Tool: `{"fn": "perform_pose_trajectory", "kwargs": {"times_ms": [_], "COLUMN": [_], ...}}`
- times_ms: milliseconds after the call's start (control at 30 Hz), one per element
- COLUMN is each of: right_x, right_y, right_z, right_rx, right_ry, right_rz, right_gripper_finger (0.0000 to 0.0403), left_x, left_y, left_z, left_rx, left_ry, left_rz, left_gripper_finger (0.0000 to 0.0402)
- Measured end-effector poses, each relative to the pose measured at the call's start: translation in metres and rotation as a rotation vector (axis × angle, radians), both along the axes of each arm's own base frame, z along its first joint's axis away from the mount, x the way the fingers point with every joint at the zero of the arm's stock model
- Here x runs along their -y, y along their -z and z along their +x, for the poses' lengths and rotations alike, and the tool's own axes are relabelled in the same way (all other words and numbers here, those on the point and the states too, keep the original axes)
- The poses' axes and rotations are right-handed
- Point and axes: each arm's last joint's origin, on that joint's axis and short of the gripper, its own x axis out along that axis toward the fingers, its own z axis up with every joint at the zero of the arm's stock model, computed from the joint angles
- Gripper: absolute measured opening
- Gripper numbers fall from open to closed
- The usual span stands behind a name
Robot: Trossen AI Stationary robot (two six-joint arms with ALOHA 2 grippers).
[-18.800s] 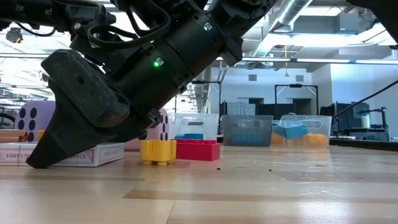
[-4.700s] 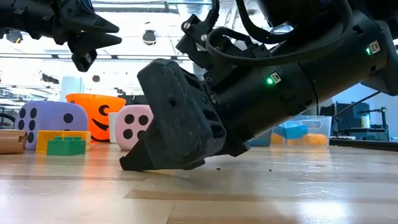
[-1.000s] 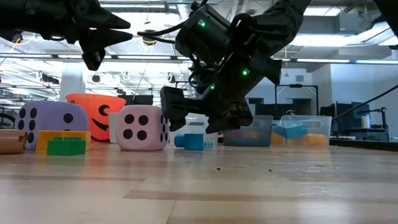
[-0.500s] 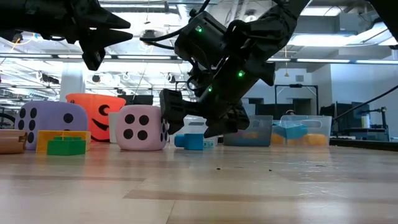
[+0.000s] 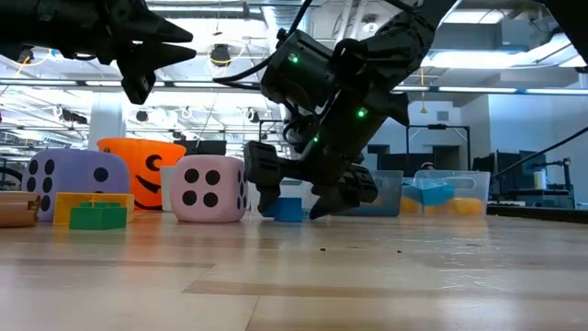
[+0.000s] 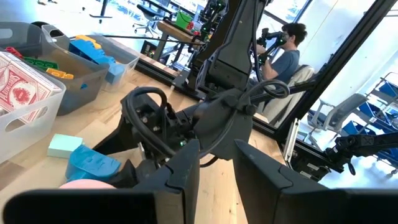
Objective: Pick & Place Toys
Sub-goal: Put the big blue game piece into the right transparent bin
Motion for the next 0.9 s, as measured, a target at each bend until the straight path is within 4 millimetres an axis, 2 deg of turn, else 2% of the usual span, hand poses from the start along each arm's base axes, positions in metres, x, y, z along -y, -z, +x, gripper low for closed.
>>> {"fn": "perform_pose_trajectory", "kwargs": {"times_ms": [667,767,900], "right_x": [0.0078,0.0079,0.0078], "right_y": [-0.0003,0.0,0.0004], "right_z": [0.0006,0.0002,-0.0004], "right_rx": [0.05,0.047,0.041], "right_ry": [0.068,0.067,0.067], "right_rz": [0.028,0.028,0.026], "right_gripper_finger": [0.038,0.0361,0.0309], "left_x": [0.0,0.0,0.0001], "left_y": [0.0,0.0,0.0], "left_z": [0.0,0.0,0.0], "left_rx": [0.0,0.0,0.0], "left_ry": [0.0,0.0,0.0], "left_rz": [0.0,0.0,0.0], "left_gripper_finger": [0.009,0.009,0.009]}}
